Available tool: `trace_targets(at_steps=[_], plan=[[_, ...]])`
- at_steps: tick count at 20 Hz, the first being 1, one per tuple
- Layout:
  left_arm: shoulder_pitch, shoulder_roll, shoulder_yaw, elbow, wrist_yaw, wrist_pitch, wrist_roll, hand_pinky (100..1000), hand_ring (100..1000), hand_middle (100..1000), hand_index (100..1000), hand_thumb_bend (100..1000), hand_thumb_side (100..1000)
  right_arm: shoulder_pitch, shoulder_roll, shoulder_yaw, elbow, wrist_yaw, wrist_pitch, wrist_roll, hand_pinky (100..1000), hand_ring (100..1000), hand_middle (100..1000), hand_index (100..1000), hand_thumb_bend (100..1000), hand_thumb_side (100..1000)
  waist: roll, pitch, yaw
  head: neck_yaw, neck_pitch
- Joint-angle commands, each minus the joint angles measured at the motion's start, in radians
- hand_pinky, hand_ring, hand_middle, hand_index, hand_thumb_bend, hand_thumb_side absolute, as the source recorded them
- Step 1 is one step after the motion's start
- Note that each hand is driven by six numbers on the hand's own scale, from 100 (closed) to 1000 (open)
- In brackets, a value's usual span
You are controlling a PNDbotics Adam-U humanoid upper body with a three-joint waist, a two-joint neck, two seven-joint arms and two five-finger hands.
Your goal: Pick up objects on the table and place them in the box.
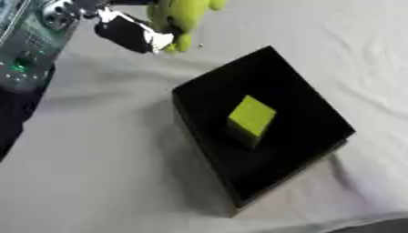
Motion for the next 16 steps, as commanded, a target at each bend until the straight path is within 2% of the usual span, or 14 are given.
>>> trace_targets(at_steps=[1,7,16], plan=[[-0.028,-0.044,-0.015,-0.017,0.014,0.006,-0.016,594,639,671,744,100,454,-0.014,-0.03,-0.007,-0.015,-0.007,-0.003,0.003,856,791,672,829,100,1000,-0.004,-0.021,-0.004,0.005,0.003],[-0.012,-0.159,-0.048,0.024,0.002,0.014,-0.018,580,631,667,742,100,475,-0.02,-0.026,-0.005,-0.015,-0.009,-0.004,0.007,856,791,671,828,100,1000,-0.004,-0.015,-0.008,0.01,0.0],[0.027,-0.223,-0.092,0.139,-0.104,-0.008,0.015,581,632,664,738,100,468,-0.023,-0.021,-0.004,-0.015,-0.011,-0.005,0.009,856,791,669,827,100,1000,-0.002,-0.008,-0.014,0.01,-0.008]])
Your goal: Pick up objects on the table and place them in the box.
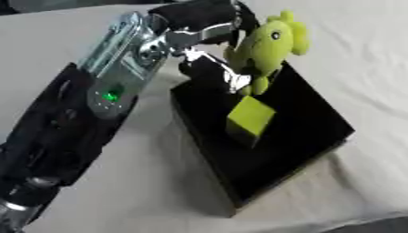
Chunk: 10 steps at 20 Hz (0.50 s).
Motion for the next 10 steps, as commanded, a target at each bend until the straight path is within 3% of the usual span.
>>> trace_targets(at_steps=[1,10], plan=[[-0.008,-0.017,-0.008,0.04,-0.039,-0.008,0.02,581,632,664,738,100,469,-0.01,-0.02,-0.005,-0.015,-0.009,-0.001,0.004,856,790,669,827,100,1000,-0.005,-0.015,-0.004,0.002,-0.008],[0.018,-0.051,-0.032,0.158,-0.124,-0.056,0.072,615,662,693,767,100,455,-0.011,-0.016,-0.006,-0.015,-0.009,0.0,0.003,856,789,668,826,100,1000,-0.004,-0.009,-0.006,0.003,-0.014]])
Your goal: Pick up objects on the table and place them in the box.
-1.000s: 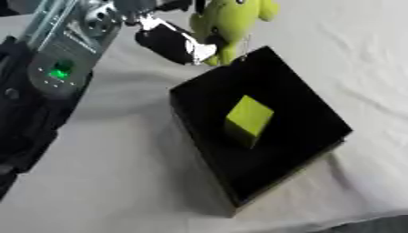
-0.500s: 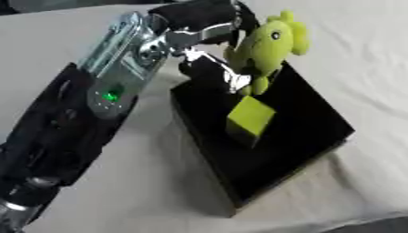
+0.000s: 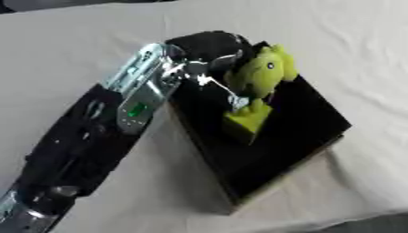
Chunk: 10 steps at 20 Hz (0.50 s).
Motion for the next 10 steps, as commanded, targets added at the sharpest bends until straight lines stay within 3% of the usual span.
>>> trace_targets(at_steps=[1,3,6,8,10], plan=[[0.001,-0.002,-0.014,0.035,-0.026,-0.023,0.007,628,676,709,781,100,455,-0.008,-0.018,-0.007,-0.015,-0.007,-0.001,0.002,856,789,667,826,100,1000,-0.004,-0.015,-0.001,0.002,-0.008],[0.003,-0.003,-0.018,0.04,-0.032,-0.037,0.005,664,719,756,827,131,477,-0.007,-0.018,-0.007,-0.015,-0.007,0.0,0.001,856,789,667,826,100,1000,-0.004,-0.016,-0.001,0.002,-0.008],[0.004,0.0,-0.02,0.031,-0.05,-0.062,-0.003,697,764,792,864,256,511,-0.006,-0.017,-0.008,-0.015,-0.007,0.001,0.001,856,788,667,826,100,1000,-0.004,-0.017,0.0,0.001,-0.007],[0.004,0.004,-0.018,0.02,-0.066,-0.073,-0.009,735,806,827,896,398,578,-0.005,-0.018,-0.007,-0.015,-0.007,0.001,0.002,856,788,666,826,100,1000,-0.004,-0.019,0.001,0.0,-0.007],[0.004,0.01,-0.014,0.003,-0.082,-0.082,-0.015,750,819,836,904,454,628,-0.003,-0.018,-0.008,-0.015,-0.008,0.002,0.003,856,788,666,826,100,1000,-0.004,-0.022,0.003,0.0,-0.006]])
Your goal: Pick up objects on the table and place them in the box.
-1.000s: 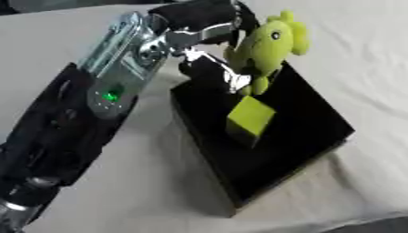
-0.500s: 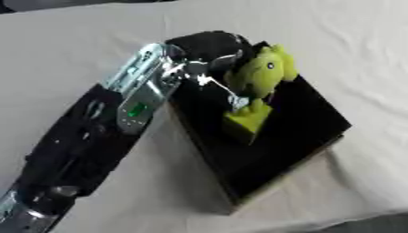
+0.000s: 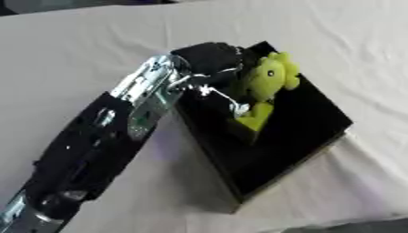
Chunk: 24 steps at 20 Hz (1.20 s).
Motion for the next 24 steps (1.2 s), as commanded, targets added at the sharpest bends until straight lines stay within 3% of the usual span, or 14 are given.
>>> trace_targets(at_steps=[1,4,5,6,14,24], plan=[[-0.005,0.017,-0.001,-0.023,-0.031,-0.014,-0.012,756,824,841,908,467,643,-0.003,-0.021,-0.008,-0.015,-0.007,0.001,0.002,856,788,666,826,100,1000,-0.004,-0.022,0.001,-0.001,-0.003],[-0.006,0.028,0.004,-0.065,-0.051,-0.009,-0.021,776,840,856,922,558,716,-0.001,-0.021,-0.008,-0.015,-0.008,0.001,0.002,856,788,666,826,100,1000,-0.004,-0.026,0.004,-0.003,-0.002],[-0.007,0.031,0.006,-0.08,-0.056,-0.007,-0.026,785,846,860,926,645,754,0.0,-0.022,-0.008,-0.015,-0.008,0.002,0.002,856,788,666,826,100,1000,-0.004,-0.028,0.005,-0.003,-0.002],[-0.007,0.035,0.007,-0.094,-0.061,-0.004,-0.032,788,848,861,927,648,757,0.0,-0.022,-0.008,-0.015,-0.008,0.002,0.002,856,788,666,826,100,1000,-0.004,-0.03,0.005,-0.003,-0.001],[-0.016,0.064,0.044,-0.187,-0.052,0.025,-0.05,760,827,842,912,570,783,0.003,-0.024,-0.009,-0.015,-0.01,0.004,0.004,856,788,667,826,100,1000,-0.006,-0.045,0.01,-0.007,-0.001],[-0.047,0.142,0.136,-0.345,0.11,0.101,-0.061,716,795,816,888,390,792,-0.001,-0.031,-0.014,-0.015,-0.011,0.003,-0.001,855,788,670,827,100,1000,-0.009,-0.06,0.014,-0.023,0.003]])
